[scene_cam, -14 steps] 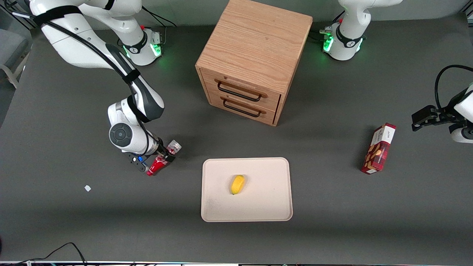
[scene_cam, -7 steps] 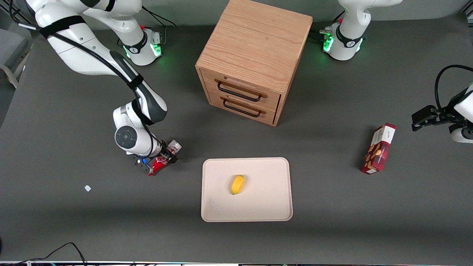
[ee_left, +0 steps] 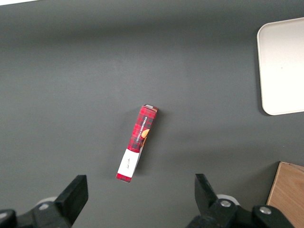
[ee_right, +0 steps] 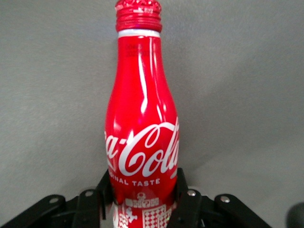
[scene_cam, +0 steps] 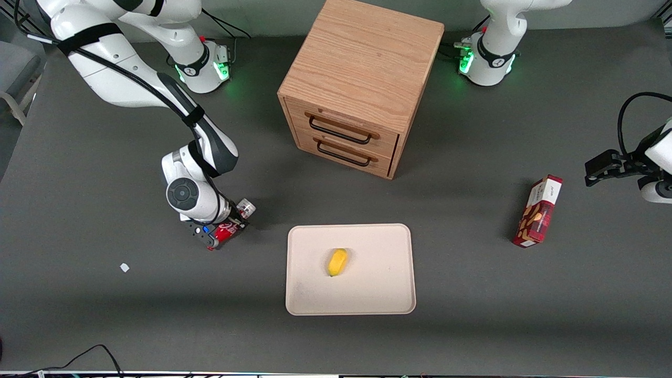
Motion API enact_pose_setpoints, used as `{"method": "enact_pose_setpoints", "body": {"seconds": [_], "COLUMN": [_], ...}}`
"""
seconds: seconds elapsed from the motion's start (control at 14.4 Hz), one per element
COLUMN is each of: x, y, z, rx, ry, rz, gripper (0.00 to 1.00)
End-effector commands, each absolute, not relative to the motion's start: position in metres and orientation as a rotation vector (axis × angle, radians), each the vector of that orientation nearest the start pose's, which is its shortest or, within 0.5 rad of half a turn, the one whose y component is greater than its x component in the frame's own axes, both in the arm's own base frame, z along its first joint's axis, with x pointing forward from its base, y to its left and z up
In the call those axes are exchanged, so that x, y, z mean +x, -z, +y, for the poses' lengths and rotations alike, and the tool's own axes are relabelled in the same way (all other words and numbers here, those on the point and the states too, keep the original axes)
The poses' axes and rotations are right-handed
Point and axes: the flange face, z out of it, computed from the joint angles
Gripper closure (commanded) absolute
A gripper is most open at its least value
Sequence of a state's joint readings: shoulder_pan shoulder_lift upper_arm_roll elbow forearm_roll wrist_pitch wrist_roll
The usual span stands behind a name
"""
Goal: Place coke bottle on tray
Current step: 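Close the right gripper around the red Coca-Cola bottle, then lift the bottle and carry it over the white tray beside the lemon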
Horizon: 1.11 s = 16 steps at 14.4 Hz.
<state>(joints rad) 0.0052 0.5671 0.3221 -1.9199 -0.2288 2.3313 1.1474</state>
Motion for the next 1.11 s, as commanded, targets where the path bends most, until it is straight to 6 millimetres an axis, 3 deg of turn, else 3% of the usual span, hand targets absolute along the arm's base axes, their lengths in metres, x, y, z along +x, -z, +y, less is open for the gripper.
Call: {"method": "enact_pose_setpoints", "body": {"seconds": [0.0,0.14,0.35,0.49,0.55,0.62,0.83,1.04], "x": [0.589,0.596,0.606,0.617,0.626,0.63,0.657,0.669], "y": [-0.283,-0.341,-0.447,-0.488,-0.488,-0.471,-0.381,-0.297], "z": [0.215,0.237,0.272,0.282,0.287,0.308,0.348,0.358], "rx": [-3.147,-3.216,-3.221,-3.182,-3.153,-3.129,-3.005,-3.0], "ry": [-0.05,-0.087,-0.017,0.045,0.045,0.004,-0.016,0.008], "rz": [0.982,0.895,0.64,0.479,0.447,0.36,0.28,0.247], "gripper": [1.0,1.0,1.0,1.0,1.0,1.0,1.0,1.0]}}
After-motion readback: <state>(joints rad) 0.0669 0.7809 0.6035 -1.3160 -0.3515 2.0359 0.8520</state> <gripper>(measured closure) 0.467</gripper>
